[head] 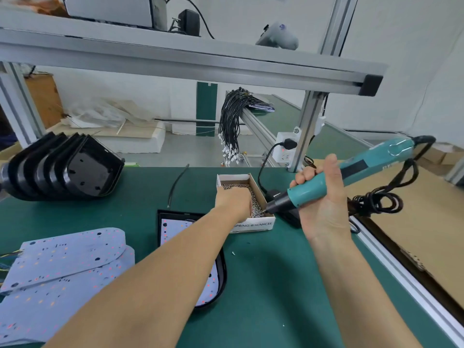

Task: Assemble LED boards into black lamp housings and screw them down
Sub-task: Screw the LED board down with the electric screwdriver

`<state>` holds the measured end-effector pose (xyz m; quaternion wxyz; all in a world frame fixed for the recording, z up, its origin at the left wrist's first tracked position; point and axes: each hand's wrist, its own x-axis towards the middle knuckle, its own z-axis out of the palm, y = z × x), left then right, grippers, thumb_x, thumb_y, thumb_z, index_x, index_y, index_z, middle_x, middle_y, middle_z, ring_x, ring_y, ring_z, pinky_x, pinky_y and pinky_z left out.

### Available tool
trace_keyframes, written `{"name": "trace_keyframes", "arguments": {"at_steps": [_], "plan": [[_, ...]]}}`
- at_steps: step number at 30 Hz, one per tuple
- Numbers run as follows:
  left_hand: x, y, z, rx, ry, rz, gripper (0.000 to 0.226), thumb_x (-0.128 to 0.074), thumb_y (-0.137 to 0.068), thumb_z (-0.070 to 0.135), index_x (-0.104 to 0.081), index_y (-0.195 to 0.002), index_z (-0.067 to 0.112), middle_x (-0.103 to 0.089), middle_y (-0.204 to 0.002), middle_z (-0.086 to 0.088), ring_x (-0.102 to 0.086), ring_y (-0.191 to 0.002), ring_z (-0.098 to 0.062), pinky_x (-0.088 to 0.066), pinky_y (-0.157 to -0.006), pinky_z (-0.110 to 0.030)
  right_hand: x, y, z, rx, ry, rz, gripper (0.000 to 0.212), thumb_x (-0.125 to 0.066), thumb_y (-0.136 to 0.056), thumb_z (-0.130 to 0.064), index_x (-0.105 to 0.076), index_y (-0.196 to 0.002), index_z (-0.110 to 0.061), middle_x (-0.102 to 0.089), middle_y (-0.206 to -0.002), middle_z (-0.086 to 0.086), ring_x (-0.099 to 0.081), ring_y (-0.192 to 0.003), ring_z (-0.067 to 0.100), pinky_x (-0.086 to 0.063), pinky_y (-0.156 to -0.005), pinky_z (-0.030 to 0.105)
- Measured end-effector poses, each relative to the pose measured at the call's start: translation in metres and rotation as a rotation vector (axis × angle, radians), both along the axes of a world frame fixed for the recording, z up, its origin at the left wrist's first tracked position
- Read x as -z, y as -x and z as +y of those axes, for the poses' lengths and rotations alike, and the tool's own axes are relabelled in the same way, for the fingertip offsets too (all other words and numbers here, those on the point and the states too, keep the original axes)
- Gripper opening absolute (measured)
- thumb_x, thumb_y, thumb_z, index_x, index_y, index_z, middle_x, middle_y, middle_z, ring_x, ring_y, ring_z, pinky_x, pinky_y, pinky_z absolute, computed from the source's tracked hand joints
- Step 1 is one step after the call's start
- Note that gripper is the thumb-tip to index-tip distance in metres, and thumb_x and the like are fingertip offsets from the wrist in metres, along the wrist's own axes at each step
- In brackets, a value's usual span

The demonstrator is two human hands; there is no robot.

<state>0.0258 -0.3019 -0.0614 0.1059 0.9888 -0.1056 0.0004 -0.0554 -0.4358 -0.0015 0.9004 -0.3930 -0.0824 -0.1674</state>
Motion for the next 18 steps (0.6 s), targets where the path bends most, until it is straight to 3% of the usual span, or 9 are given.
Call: {"name": "trace_keyframes", "arguments": {"at_steps": [8,13,18], "plan": [[-0.004,0.007,-0.001,-0.084,0.149,-0.031,0.017,-0.064,-0.085,0.014,-0.076,-0.083,0.026,-0.073,-0.093,0.009,-0.062,-0.094,-0.015,-0.031,-0.087,-0.029,0.004,0.005,0.0,0.027,0.007,0.017,0.028,-0.066,-0.078,-0.04,-0.046,-0.079,-0.02,-0.045,-0.066,-0.003,-0.045,-0.061,0.012,-0.043,-0.068,0.026],[-0.016,0.013,0.01,-0.166,0.674,0.1,0.012,-0.075,-0.078,0.01,-0.076,-0.078,0.022,-0.074,-0.088,0.002,-0.065,-0.086,-0.014,-0.051,-0.081,-0.028,-0.001,0.005,-0.001,0.023,0.014,-0.004,0.025,-0.065,-0.08,-0.039,-0.048,-0.077,-0.021,-0.044,-0.066,-0.003,-0.044,-0.06,0.012,-0.043,-0.066,0.025],[-0.029,0.022,0.018,-0.257,1.135,0.211,0.011,-0.074,-0.074,-0.006,-0.075,-0.08,0.002,-0.065,-0.07,-0.008,-0.054,-0.061,-0.013,-0.045,-0.054,-0.016,-0.005,0.003,0.006,0.024,0.021,-0.004,0.027,-0.065,-0.079,-0.04,-0.047,-0.078,-0.02,-0.045,-0.066,-0.002,-0.045,-0.059,0.013,-0.044,-0.065,0.026]]}}
